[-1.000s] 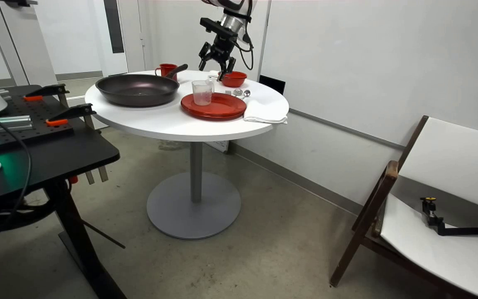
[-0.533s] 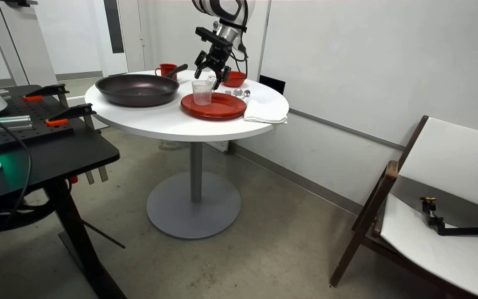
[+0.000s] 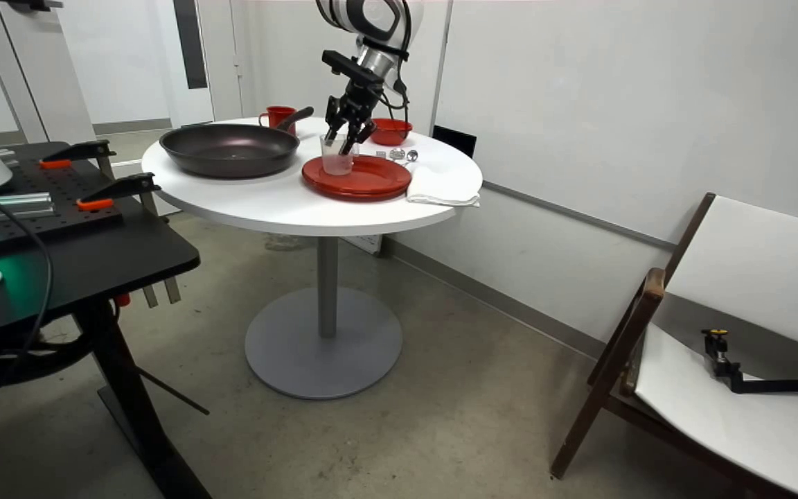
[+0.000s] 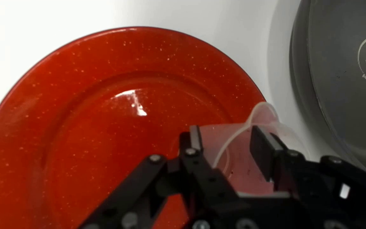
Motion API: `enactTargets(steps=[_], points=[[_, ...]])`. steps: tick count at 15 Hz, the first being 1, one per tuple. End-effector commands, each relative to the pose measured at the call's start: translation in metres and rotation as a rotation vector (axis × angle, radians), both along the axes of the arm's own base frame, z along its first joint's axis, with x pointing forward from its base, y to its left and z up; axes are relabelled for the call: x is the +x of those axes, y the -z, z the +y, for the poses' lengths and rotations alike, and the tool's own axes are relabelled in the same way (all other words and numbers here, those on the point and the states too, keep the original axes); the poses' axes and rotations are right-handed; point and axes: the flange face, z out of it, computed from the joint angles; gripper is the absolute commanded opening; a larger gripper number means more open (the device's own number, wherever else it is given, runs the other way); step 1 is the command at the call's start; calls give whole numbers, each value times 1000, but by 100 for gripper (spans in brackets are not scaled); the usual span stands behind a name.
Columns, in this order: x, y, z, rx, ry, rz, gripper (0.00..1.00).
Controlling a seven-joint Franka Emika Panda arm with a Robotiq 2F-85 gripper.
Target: Put the transparent jar on the table
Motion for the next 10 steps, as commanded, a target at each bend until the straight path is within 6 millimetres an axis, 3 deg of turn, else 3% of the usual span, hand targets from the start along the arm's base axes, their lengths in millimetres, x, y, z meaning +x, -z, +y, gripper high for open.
enactTargets(steps=[1, 3, 10], points=[[-7, -8, -2, 3, 23, -4, 16], [-7, -9, -3, 2, 26, -4, 2], [-8, -11, -5, 1, 27, 2, 1]])
